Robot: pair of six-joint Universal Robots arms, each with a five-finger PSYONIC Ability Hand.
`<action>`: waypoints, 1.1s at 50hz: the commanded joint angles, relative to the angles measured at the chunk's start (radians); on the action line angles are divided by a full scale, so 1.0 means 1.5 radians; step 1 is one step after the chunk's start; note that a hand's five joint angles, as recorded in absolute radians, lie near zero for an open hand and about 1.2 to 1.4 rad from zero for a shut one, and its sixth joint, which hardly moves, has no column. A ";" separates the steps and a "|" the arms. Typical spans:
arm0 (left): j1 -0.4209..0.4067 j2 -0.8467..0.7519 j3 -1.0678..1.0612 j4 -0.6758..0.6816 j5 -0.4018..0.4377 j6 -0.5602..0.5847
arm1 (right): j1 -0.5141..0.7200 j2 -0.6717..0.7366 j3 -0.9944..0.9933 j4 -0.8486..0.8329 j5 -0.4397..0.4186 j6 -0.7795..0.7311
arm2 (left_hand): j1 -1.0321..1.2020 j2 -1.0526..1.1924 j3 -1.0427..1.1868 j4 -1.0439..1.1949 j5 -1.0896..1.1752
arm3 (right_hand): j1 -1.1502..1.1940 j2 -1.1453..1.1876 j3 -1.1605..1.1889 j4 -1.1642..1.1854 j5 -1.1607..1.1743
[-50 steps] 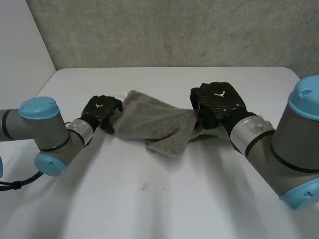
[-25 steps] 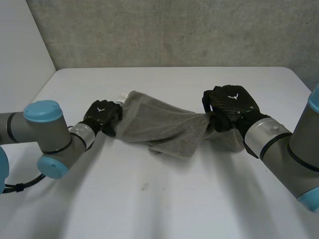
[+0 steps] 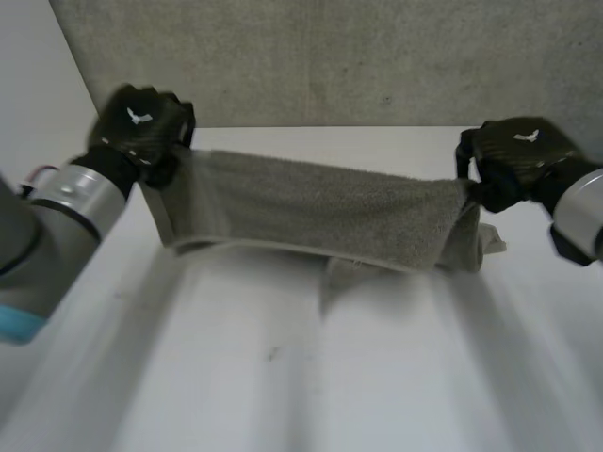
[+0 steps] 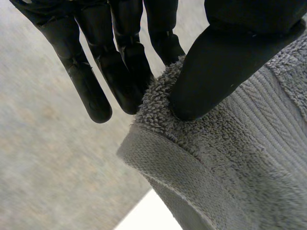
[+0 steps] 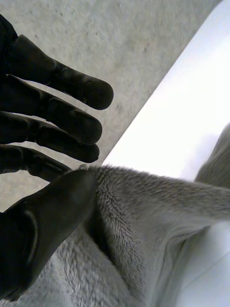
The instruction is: Fold the towel.
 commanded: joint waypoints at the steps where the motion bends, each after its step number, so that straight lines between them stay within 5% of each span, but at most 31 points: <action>1: -0.004 0.148 0.000 -0.119 -0.001 -0.014 | -0.047 -0.038 -0.104 0.163 -0.029 -0.070 | 0.144 0.120 0.121 0.120 0.133 | 0.041 0.073 0.037 0.036 0.041; 11: -0.011 0.142 0.015 -0.217 0.000 -0.076 | -0.055 -0.008 -0.193 0.308 -0.035 -0.094 | 0.144 0.120 0.121 0.120 0.133 | 0.041 0.073 0.037 0.036 0.041; 23: -0.018 -0.114 0.061 -0.189 -0.018 -0.073 | -0.024 0.165 -0.184 0.245 -0.024 -0.121 | 0.144 0.120 0.121 0.120 0.133 | 0.034 0.066 0.030 0.029 0.034; 24: -0.011 -0.140 0.074 -0.171 -0.032 -0.073 | -0.022 0.177 -0.173 0.240 -0.023 -0.121 | 0.144 0.120 0.121 0.120 0.133 | -0.198 -0.166 -0.203 -0.204 -0.198; 25: -0.011 -0.140 0.074 -0.171 -0.032 -0.073 | -0.022 0.177 -0.173 0.240 -0.023 -0.121 | 0.144 0.120 0.121 0.120 0.133 | -0.201 -0.169 -0.205 -0.206 -0.201; 27: 0.004 -0.171 0.087 -0.130 -0.067 -0.070 | -0.020 0.179 -0.128 0.234 -0.027 -0.120 | 0.144 0.120 0.121 0.120 0.133 | -0.501 -0.469 -0.506 -0.507 -0.501; 41: 0.081 -0.181 0.049 0.028 -0.090 -0.073 | -0.015 0.101 0.164 0.082 -0.034 -0.121 | 0.144 0.120 0.121 0.120 0.133 | -0.412 -0.380 -0.417 -0.417 -0.412; 49: 0.082 -0.181 0.019 0.049 -0.087 -0.072 | -0.004 0.041 0.265 0.040 -0.075 -0.120 | 0.144 0.120 0.121 0.120 0.133 | -0.166 -0.134 -0.171 -0.171 -0.166; 55: 0.081 -0.183 0.009 0.065 -0.088 -0.071 | 0.029 0.034 0.291 0.040 -0.133 -0.113 | 0.144 0.120 0.121 0.120 0.133 | -0.294 -0.262 -0.298 -0.299 -0.294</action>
